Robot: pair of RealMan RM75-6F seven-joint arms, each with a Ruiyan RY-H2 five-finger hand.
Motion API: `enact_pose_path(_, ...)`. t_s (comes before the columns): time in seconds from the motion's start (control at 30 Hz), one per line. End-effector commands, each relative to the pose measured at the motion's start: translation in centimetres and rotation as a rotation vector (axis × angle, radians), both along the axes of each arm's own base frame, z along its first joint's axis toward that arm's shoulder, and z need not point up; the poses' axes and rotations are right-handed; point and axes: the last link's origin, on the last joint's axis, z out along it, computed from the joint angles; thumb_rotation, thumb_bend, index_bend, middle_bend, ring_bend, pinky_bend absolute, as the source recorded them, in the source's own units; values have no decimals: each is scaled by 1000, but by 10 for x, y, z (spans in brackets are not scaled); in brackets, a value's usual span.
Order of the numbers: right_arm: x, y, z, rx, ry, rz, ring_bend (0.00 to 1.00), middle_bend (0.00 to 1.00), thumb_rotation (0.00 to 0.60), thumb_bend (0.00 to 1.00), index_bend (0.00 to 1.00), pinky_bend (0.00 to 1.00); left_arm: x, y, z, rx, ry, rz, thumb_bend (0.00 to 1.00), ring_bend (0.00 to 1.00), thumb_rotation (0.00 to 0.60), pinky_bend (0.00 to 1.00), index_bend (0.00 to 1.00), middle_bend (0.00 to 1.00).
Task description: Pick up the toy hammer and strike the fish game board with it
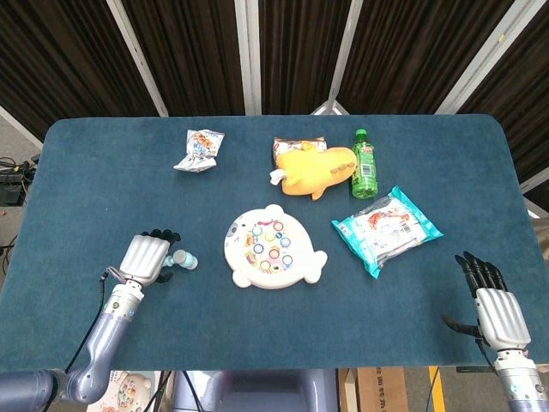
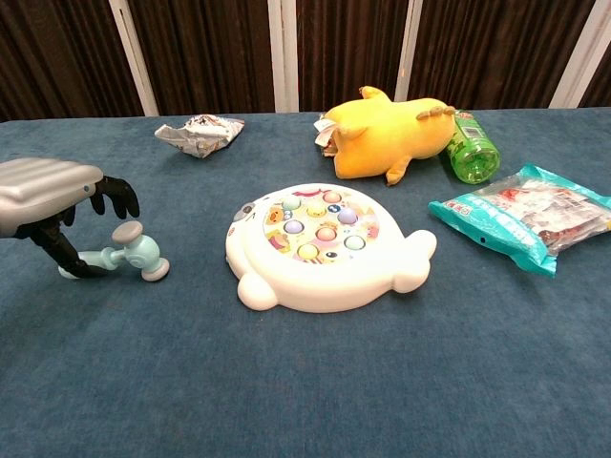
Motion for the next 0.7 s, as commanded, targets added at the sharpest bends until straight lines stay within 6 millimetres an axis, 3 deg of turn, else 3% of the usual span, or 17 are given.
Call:
enact_pose_path(0.03,0,0,0,0,0,-1,0,0,600,191,0,0,0,-12,18,0,-3,-12,151,211,600,328,258,200)
enact_pose_path(0.17,0,1,1,1,3,5,0,0,600,191,0,0,-6,-36,52,22,-13,-16,129,63,600,151,77,36)
enact_pose_path(0.23,1,1,0,2,5,9,0,0,600,192,0,0,-14,-49,65,40,-28,6,121,6,600,71,6,0)
enact_pose_path(0.37,3,2,-1,7,8,35,0,0,600,192,0,0,-35,-77,86,89,-64,28,106,0,600,4,0,0)
enact_pose_path(0.7,3,1,1,-27,69,101,0,0,600,192,0,0,-78,-130,117,213,-120,-26,103,0,600,0,0,0)
